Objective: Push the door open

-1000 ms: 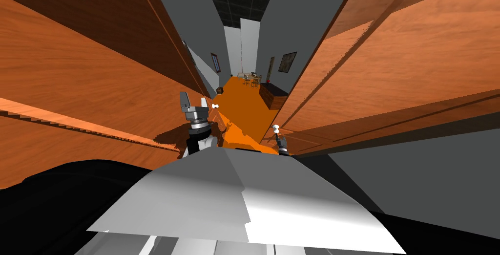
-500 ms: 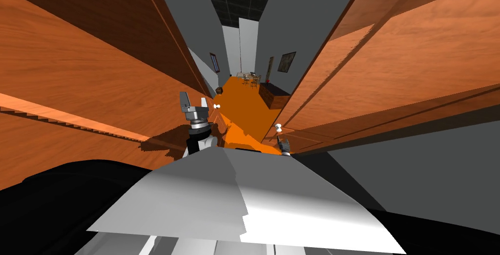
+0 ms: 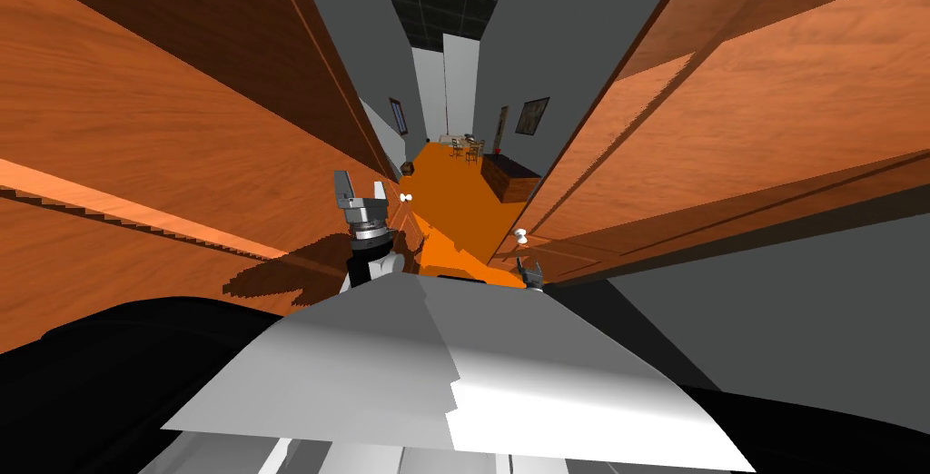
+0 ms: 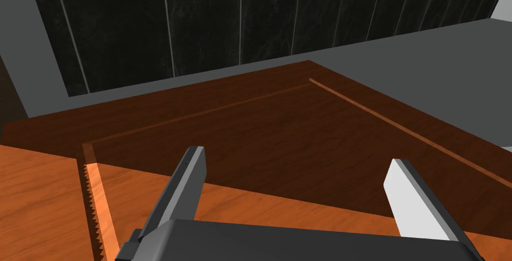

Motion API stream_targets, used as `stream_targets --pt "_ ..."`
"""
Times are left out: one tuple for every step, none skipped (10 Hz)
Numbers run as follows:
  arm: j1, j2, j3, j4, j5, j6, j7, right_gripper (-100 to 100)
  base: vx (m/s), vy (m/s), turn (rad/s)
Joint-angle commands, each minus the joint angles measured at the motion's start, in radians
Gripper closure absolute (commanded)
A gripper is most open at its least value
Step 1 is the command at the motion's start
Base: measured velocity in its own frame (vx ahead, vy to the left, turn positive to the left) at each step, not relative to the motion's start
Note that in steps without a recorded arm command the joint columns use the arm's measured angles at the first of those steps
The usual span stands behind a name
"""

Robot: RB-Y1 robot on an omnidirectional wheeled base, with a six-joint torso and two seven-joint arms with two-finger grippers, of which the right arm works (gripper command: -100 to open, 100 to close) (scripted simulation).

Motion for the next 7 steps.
stream_targets --pt "-0.006 0.000 -0.002 0.003 -0.001 0.004 0.003 -100 0.085 -0.021 0.015" --pt "-0.009 0.000 -0.003 0.004 -0.002 0.006 0.004 -100 0.163 -0.026 0.026" --pt "-0.014 0.000 -0.005 0.006 -0.003 0.009 0.007 -100 0.190 -0.005 0.027" --pt "-0.020 0.001 -0.007 0.009 -0.004 0.013 0.010 -100 0.194 -0.037 0.029" --pt "-0.026 0.002 -0.009 0.011 -0.005 0.017 0.012 -100 0.206 -0.041 0.034" --pt "-0.031 0.003 -0.010 0.014 -0.006 0.020 0.015 -100 0.214 -0.029 0.031" --pt "-0.037 0.004 -0.012 0.016 -0.007 0.024 0.018 -100 0.214 -0.051 0.023"
